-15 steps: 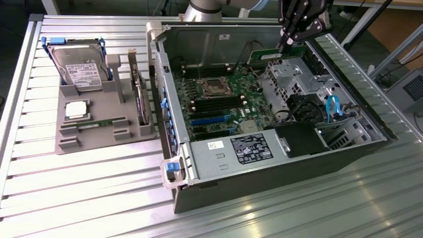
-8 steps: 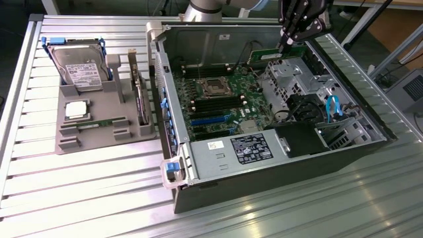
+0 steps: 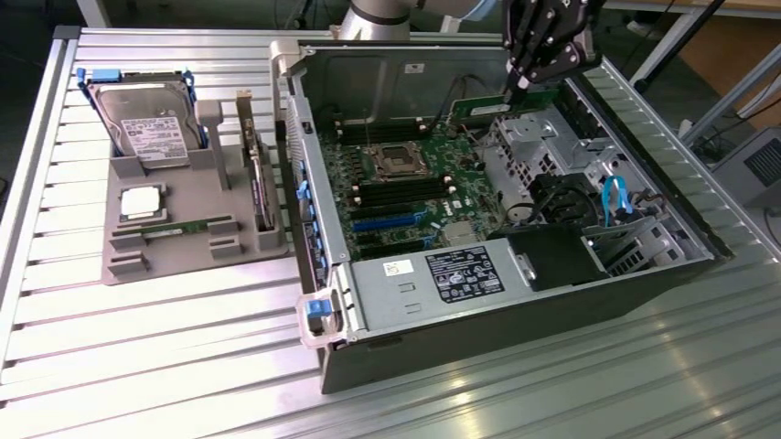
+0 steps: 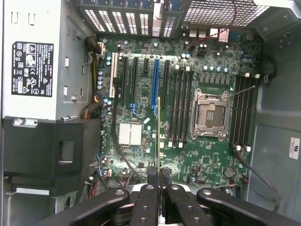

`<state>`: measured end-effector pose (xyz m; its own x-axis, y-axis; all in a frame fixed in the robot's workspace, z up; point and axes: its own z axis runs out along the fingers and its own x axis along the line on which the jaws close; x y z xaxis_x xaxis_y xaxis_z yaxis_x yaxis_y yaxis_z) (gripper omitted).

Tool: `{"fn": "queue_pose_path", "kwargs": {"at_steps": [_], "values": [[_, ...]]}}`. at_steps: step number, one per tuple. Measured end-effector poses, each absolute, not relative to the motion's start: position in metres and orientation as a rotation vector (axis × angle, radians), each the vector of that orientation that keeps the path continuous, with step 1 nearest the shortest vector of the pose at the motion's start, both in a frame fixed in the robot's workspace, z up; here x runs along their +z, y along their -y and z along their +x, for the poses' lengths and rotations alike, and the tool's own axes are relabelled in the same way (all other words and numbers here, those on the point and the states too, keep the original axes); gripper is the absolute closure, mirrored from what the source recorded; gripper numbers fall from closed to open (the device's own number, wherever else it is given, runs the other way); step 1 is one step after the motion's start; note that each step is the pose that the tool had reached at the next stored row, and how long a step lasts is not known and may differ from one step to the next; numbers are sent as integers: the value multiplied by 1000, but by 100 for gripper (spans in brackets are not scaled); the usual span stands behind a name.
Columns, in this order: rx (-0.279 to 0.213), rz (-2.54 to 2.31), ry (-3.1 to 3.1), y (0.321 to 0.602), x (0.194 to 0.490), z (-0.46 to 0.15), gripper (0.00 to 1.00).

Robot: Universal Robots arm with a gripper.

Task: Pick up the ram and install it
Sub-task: 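Insert the ram into the slot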

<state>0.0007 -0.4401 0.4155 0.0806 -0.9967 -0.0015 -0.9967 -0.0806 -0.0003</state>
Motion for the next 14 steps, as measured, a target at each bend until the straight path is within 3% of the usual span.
{"fn": "queue_pose_path", "kwargs": {"at_steps": [14], "values": [[1, -2305, -2133, 439, 404, 0, 88]]}}
